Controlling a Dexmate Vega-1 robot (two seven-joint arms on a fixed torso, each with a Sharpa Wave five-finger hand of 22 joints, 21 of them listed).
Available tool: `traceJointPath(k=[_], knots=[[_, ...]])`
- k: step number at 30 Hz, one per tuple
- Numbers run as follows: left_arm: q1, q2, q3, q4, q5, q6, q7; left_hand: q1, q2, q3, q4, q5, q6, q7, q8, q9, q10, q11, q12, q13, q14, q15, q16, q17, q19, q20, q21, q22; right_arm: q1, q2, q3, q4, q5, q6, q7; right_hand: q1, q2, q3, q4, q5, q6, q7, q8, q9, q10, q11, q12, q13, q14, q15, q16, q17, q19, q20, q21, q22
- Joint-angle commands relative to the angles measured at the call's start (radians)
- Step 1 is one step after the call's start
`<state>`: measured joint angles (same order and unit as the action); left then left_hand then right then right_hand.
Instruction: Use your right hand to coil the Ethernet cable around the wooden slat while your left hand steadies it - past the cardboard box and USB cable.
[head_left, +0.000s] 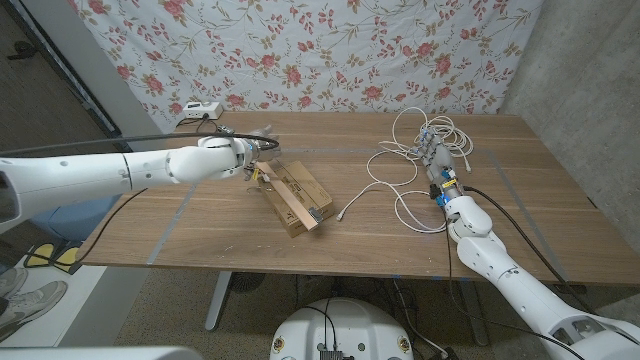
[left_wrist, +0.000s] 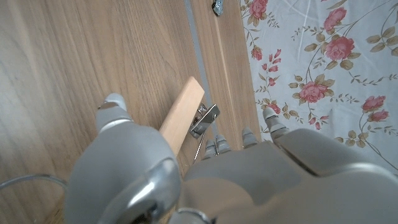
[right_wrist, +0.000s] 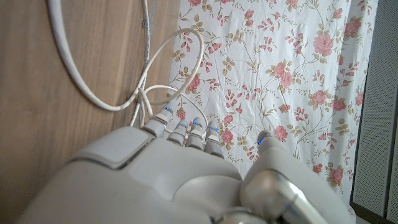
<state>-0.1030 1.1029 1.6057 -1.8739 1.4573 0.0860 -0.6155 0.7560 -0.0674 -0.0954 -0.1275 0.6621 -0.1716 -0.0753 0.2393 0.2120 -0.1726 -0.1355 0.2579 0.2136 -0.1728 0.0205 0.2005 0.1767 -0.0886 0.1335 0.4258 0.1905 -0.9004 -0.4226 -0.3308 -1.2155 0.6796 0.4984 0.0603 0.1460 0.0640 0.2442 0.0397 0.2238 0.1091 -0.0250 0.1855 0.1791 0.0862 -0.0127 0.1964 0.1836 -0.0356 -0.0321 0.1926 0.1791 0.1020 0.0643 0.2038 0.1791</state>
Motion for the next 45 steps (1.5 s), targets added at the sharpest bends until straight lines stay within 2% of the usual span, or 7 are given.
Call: traceJointPath(k=[1,18,27,31,35,42,45], knots=[[0.008,-0.046,0.028,0.104,-0.056,0.022,0.177,0.142,0.076,0.033,-0.026,-0.011,-0.139,-0.020,0.023,-0.001,0.033,0.009,0.028,0.001,0.053,-0.035,0.012,-0.004,0.073,-0.029,0.020,0.001,-0.014,-0.016,0.005,-0.024,-0.012,0.002,-0.014,-0.001,0.002,0.001,-0.002,0.005,0.008,-0.002,0.006,0.003,0.008,0.003,0.003,0.005,0.005,-0.006,0.002,0.002,0.011,0.000,0.006,0.003],[0.045,-0.083,0.047,0.177,-0.138,0.091,0.309,0.453,0.200,0.111,-0.029,-0.270,0.318,-0.066,0.165,-0.008,0.510,-0.042,0.190,0.034,0.509,-0.211,0.019,-0.003,0.304,-0.159,0.061,-0.001,0.025,-0.016,-0.011,0.013,-0.046,-0.005,-0.016,0.001,0.000,0.000,-0.006,0.006,0.014,-0.006,0.007,0.003,0.015,0.003,0.003,0.005,0.024,-0.001,0.007,0.001,0.020,0.011,0.008,0.003],[0.056,-0.079,0.043,0.183,-0.170,0.129,0.357,0.626,0.289,0.477,0.067,-0.381,0.503,-0.018,0.206,-0.006,0.689,-0.034,0.243,0.064,0.736,-0.229,0.058,0.025,0.416,-0.171,0.172,0.033,0.038,-0.016,-0.013,0.031,-0.047,-0.003,-0.003,0.001,0.000,0.000,-0.008,0.006,0.014,-0.006,0.007,0.003,0.019,0.008,0.004,0.005,0.034,0.004,0.010,0.001,0.025,0.015,0.010,0.003],[0.038,-0.077,0.045,0.168,-0.191,0.106,0.300,0.274,0.093,0.304,0.231,-0.449,0.387,-0.035,0.124,-0.010,0.533,-0.042,0.156,0.052,0.566,-0.176,-0.030,0.006,0.314,-0.158,0.156,0.006,0.037,-0.011,-0.008,0.031,-0.039,0.000,-0.005,0.001,-0.001,-0.001,-0.008,0.006,0.016,-0.006,0.007,0.003,0.022,0.010,0.005,0.005,0.041,0.010,0.011,0.001,0.028,0.016,0.010,0.003],[0.024,-0.089,0.026,0.148,-0.269,0.098,0.203,0.120,0.086,0.232,0.283,-0.407,0.297,-0.030,0.065,-0.010,0.408,-0.006,0.096,0.036,0.424,-0.106,-0.026,0.010,0.249,-0.093,0.120,0.000,0.036,-0.015,-0.007,0.025,-0.044,-0.006,-0.014,0.001,0.000,-0.001,-0.008,0.006,0.016,-0.006,0.007,0.003,0.025,0.013,0.006,0.005,0.045,0.009,0.012,0.001,0.030,0.016,0.010,0.003],[0.053,-0.089,-0.066,0.088,-0.429,0.238,0.153,-0.130,0.292,0.269,0.333,-0.365,0.240,0.020,0.012,-0.008,0.348,0.078,0.054,0.027,0.350,-0.027,-0.001,0.024,0.165,-0.010,0.092,0.019,0.050,-0.014,-0.014,0.041,-0.050,-0.014,-0.008,0.000,0.002,0.000,-0.008,0.006,0.017,-0.005,0.008,0.003,0.027,0.012,0.005,0.005,0.048,0.010,0.012,0.002,0.032,0.016,0.011,0.003],[0.109,-0.064,-0.116,0.053,-0.476,0.338,0.275,-0.294,0.297,0.427,0.336,-0.302,0.325,0.035,0.018,-0.007,0.414,0.086,0.063,0.027,0.414,-0.022,0.033,0.028,0.161,0.016,0.113,0.040,0.056,-0.010,-0.016,0.053,-0.049,-0.015,-0.003,0.000,0.002,0.000,-0.008,0.006,0.017,-0.005,0.007,0.003,0.027,0.012,0.005,0.005,0.047,0.010,0.011,0.002,0.031,0.017,0.010,0.003]])
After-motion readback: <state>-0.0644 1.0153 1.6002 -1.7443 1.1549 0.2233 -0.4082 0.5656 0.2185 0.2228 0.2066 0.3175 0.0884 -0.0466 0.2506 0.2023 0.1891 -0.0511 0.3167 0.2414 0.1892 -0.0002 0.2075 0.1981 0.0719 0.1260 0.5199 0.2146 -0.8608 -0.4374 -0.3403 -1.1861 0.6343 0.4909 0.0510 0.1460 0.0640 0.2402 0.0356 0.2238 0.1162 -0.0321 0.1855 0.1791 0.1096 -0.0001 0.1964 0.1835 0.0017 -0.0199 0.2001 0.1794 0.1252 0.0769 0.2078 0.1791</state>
